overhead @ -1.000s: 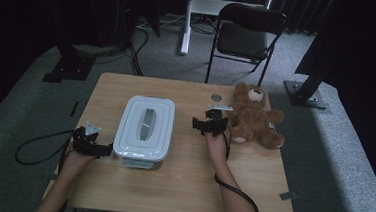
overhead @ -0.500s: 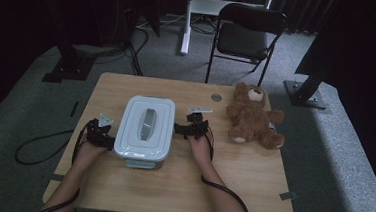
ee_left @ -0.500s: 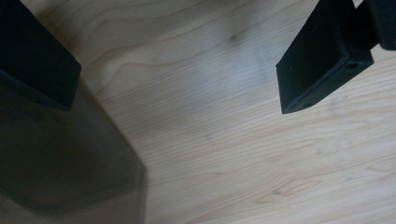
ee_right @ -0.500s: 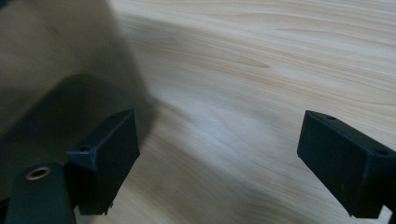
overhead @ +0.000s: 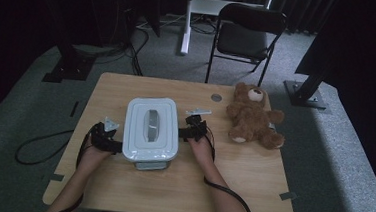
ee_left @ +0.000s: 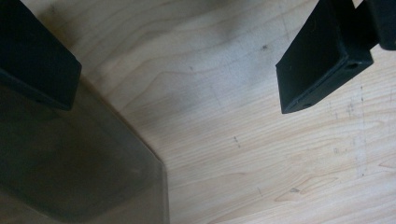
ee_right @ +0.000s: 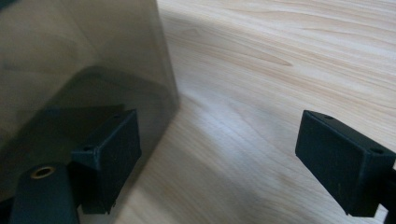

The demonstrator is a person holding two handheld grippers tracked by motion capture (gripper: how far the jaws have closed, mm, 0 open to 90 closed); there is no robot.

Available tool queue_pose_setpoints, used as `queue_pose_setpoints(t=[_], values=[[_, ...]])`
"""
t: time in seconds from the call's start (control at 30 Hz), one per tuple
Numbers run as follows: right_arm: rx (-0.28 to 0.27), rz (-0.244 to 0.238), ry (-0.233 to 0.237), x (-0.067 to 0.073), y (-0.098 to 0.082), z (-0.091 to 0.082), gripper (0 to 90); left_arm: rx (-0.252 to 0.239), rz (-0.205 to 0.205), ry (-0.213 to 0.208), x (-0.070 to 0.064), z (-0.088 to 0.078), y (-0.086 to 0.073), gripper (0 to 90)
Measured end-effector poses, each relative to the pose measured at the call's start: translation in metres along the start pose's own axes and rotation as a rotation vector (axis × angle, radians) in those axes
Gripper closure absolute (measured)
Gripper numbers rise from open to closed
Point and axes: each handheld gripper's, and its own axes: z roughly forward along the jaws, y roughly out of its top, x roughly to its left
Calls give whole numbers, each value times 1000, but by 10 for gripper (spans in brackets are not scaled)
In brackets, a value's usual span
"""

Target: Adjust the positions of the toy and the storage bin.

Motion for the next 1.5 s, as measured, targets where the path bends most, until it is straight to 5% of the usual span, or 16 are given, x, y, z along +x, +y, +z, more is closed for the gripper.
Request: queue_pose_setpoints(t=[0.27,1.1,1.5], values=[[-8,-15,42,-1,-6,-6,142,11,22,0,-14,-10,-3,11],[-20,-122,62,1,-49,-57,146,6,55,-47,-72,-40,-28,10],[-18,-110,73,-6,-63,-73,143,21,85,-68,-93,-42,-30,10]])
